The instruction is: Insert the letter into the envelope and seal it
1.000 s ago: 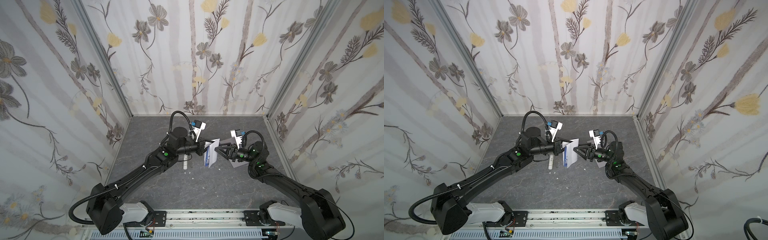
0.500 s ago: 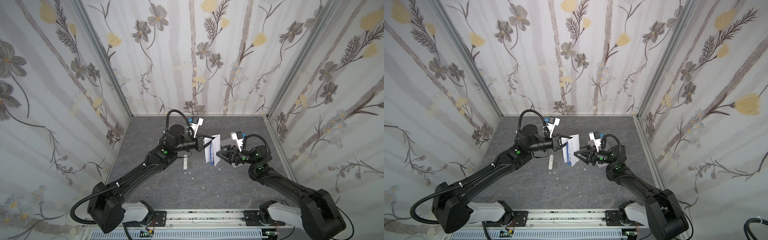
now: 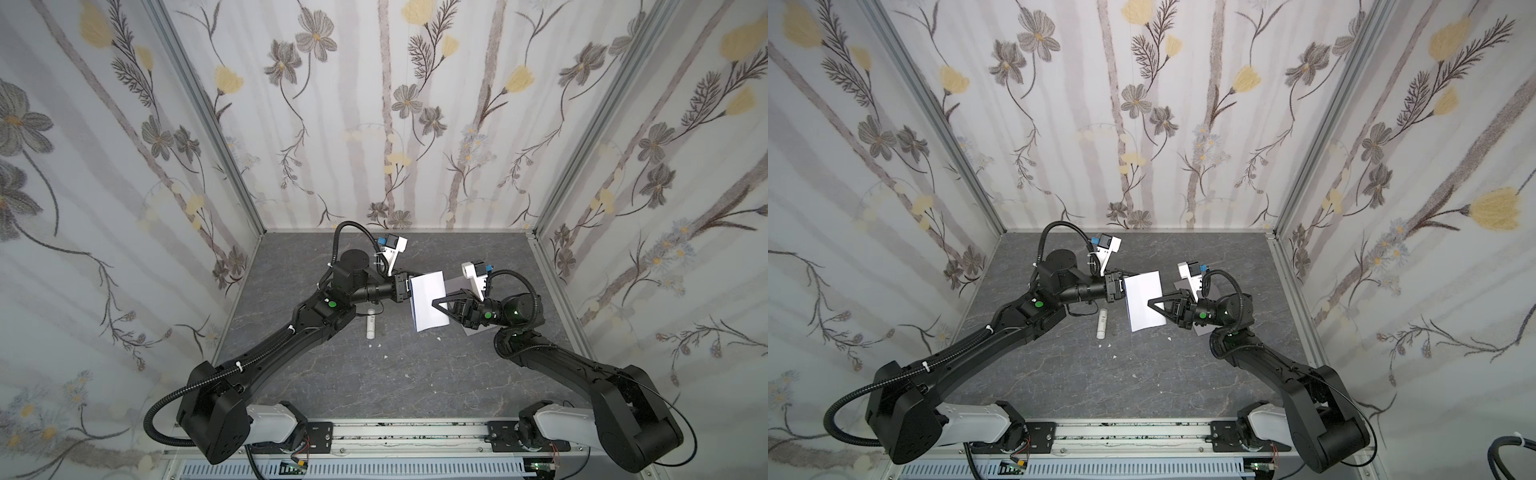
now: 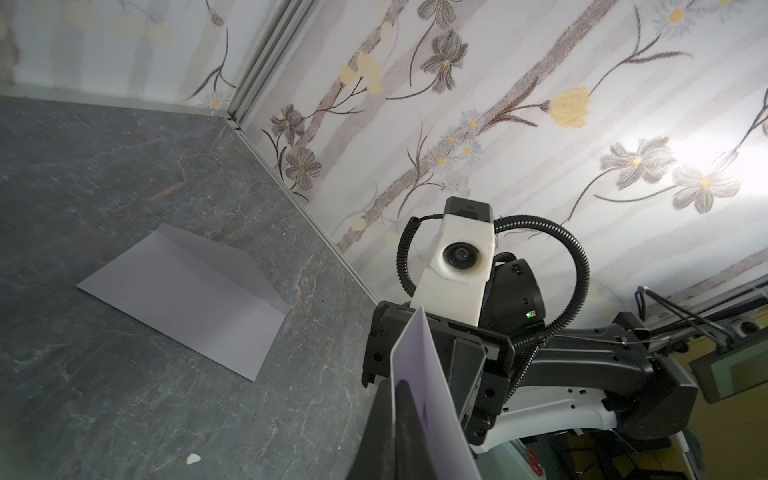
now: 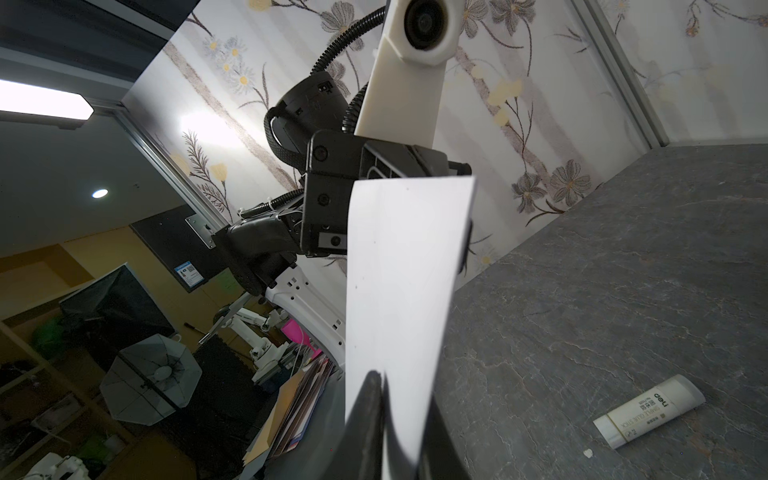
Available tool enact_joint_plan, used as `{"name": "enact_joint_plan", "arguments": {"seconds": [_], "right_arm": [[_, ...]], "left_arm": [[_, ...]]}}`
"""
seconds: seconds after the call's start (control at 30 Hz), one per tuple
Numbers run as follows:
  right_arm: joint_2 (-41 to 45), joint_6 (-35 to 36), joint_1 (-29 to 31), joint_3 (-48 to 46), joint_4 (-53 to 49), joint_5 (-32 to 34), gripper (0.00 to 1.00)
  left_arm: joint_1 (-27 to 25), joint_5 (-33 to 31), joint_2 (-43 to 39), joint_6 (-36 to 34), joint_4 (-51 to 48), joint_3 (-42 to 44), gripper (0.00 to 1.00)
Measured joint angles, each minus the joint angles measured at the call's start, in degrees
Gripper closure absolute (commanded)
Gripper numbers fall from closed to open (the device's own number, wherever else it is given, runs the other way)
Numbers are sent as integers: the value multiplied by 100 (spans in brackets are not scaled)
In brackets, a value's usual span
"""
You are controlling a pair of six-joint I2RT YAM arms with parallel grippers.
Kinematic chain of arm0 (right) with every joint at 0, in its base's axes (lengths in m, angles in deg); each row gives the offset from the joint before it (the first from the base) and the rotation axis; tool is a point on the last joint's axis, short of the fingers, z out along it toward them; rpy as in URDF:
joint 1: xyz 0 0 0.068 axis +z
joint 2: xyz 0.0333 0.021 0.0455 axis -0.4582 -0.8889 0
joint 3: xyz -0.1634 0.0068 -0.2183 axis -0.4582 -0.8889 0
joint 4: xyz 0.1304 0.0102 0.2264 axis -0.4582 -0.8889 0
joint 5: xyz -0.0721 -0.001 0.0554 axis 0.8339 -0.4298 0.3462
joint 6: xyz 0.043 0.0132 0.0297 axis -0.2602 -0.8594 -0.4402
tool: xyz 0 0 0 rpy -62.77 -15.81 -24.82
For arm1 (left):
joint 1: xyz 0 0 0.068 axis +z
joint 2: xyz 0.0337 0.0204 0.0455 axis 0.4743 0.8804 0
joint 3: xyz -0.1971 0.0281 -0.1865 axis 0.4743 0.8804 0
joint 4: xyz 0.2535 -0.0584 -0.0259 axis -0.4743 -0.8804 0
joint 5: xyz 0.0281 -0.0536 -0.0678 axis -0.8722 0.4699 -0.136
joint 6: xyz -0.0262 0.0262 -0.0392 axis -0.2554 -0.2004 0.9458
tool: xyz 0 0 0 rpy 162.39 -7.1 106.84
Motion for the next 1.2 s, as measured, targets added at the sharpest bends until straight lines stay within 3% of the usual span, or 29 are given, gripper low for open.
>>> {"name": "enact_joint_plan", "arguments": {"seconds": [0.07,0.1,0.3,0.47,0.57,0.7,0.9,1.13,1.2], "right_arm": [[-114,-221,-17,-24,275,-35,100],[-179,-326,-31,-46,446,-39,100],[-520,-957,-219,-155,1287,-37,100],[-470,-960,-295,-157,1106,35,100],[-107,-306,-273,63,-55,232,100],[568,1180,-103,673,-2398,894,100],[820,2087,-50,857,-4074,1281,100],[780,2243,24,852,-4452,1285,100],[769,2240,42,852,-4457,1263,100]], "left_arm": [[33,13,0,0,31,0,96],[66,9,0,7,37,0,83],[350,-105,-96,39,22,7,47],[612,-365,-533,-166,-234,52,43],[649,-564,-846,-435,-278,321,43],[599,-695,-997,-643,-463,885,44],[378,-903,-997,-804,-553,1244,44],[184,-839,-774,-907,-186,1250,44],[181,-844,-693,-925,-127,1250,39]]}}
